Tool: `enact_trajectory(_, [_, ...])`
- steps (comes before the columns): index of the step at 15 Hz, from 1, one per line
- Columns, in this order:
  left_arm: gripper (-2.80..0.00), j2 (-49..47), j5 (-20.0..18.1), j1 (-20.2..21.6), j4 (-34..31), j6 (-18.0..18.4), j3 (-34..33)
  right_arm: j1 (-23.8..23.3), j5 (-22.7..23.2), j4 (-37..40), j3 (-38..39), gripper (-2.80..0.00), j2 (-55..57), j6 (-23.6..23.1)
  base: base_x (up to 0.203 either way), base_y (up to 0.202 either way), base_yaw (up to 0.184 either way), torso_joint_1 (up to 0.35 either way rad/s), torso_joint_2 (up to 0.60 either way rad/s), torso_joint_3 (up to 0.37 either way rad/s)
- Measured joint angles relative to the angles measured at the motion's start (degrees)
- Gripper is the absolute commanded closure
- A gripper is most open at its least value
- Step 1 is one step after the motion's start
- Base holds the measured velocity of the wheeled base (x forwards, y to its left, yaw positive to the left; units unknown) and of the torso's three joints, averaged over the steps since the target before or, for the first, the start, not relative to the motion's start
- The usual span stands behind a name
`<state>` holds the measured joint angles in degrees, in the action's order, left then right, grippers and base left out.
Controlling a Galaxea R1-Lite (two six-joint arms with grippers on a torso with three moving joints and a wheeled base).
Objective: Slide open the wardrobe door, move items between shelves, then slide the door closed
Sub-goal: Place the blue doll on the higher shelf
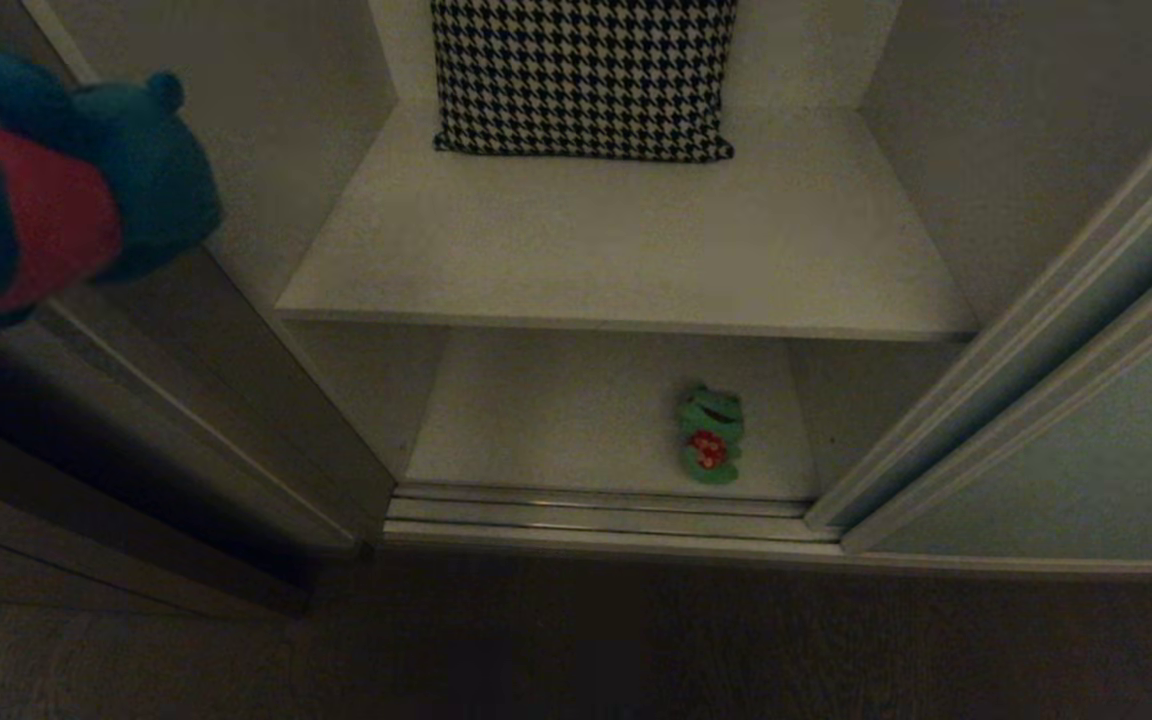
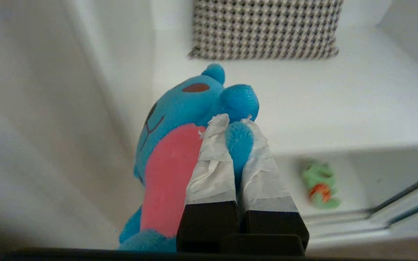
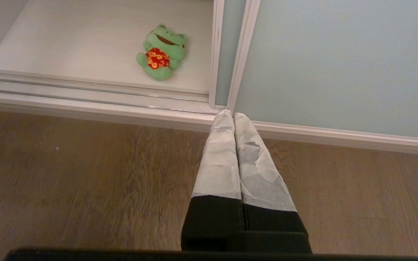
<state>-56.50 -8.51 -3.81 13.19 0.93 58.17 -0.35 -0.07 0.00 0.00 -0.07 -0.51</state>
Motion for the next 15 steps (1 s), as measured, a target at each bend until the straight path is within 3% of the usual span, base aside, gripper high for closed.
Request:
enact_trajectory(7, [0.00,-26.14,0.73,-3.86,2.12,-2.84,20.95,0.02,0.00,0.00,0.00,0.00,0.00,-0.01,0.000,0.000,0.000,0.000,0.00,0.000])
enact_trajectory(15, [0.00,-48.85,4.41,-4.26,12.68,-1.87,34.80,0.00,-0.02,0.00,0.00,0.00,0.00,0.02,0.000,0.000,0.000,0.000,0.00,0.000])
